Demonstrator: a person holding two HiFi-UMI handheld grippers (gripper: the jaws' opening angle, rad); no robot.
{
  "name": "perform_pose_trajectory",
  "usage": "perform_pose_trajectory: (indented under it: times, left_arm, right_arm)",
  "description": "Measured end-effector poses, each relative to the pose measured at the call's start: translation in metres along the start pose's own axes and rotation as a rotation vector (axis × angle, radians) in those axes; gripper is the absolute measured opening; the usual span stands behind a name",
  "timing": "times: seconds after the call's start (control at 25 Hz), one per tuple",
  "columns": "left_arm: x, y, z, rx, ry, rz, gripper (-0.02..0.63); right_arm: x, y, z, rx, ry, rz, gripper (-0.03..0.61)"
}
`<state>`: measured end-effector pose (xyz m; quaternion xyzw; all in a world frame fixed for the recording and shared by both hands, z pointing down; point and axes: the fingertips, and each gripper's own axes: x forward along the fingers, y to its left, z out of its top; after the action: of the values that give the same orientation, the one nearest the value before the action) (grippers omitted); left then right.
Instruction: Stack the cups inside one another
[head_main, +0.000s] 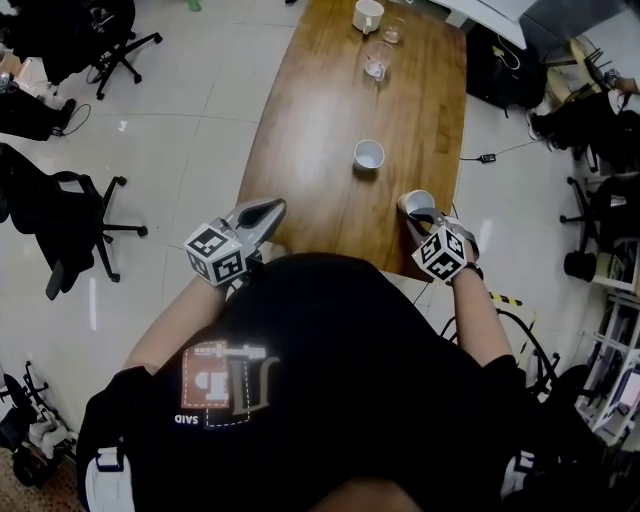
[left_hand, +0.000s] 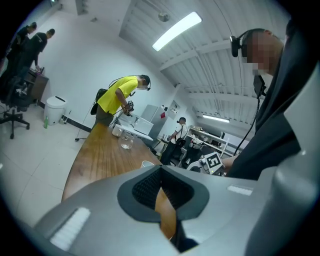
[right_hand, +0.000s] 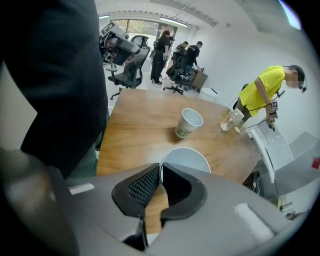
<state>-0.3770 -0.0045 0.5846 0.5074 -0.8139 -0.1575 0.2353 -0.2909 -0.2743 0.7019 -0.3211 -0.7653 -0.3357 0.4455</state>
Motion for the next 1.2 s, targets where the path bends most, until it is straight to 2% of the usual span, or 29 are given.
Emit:
perform_pose_trajectory:
  times: [0.28,0.48,0.6,0.76,0.8,0.88,0.96,1.08,1.2]
  left_arm:
    - [-0.013,0.01,0.01,-0.004,-0.053,0.02,0.002]
    - [-0.026,0.017,0.013,-0.002,-0.076,0.042,0.002]
    - [-0.035,0.022,0.012,0.002,-0.079,0.061,0.002]
    - [-0.05,0.03,0.01,0.0,-0.076,0.091,0.002]
    - [-0.053,0.032,0.009,0.001,-0.074,0.096,0.002]
    - [-0.057,0.035,0.007,0.003,-0.071,0.1,0.002]
    - [-0.056,0.037,0.008,0.007,-0.071,0.096,0.002]
    - [-0.048,0.038,0.014,0.015,-0.072,0.075,0.002]
    - [-0.027,0.031,0.026,0.03,-0.081,0.028,0.002]
  right_arm:
    - [-0.042,-0.061,0.079,0.049,-0.145,-0.048,0.034]
    - [-0.039,-0.086,0.134,0.055,-0.201,-0.023,0.034]
    - [-0.022,-0.087,0.148,0.051,-0.181,0.009,0.035]
    - [0.014,-0.08,0.145,0.049,-0.101,0.032,0.041]
    - [0.021,-0.079,0.145,0.057,-0.094,0.029,0.05]
    - [0.022,-0.08,0.15,0.082,-0.119,0.022,0.107]
    - [0.0,-0.088,0.166,0.112,-0.201,-0.008,0.118]
    - [-0.063,-0.113,0.191,0.164,-0.397,-0.118,0.117]
    - [-0.122,-0.13,0.184,0.285,-0.589,-0.199,0.096]
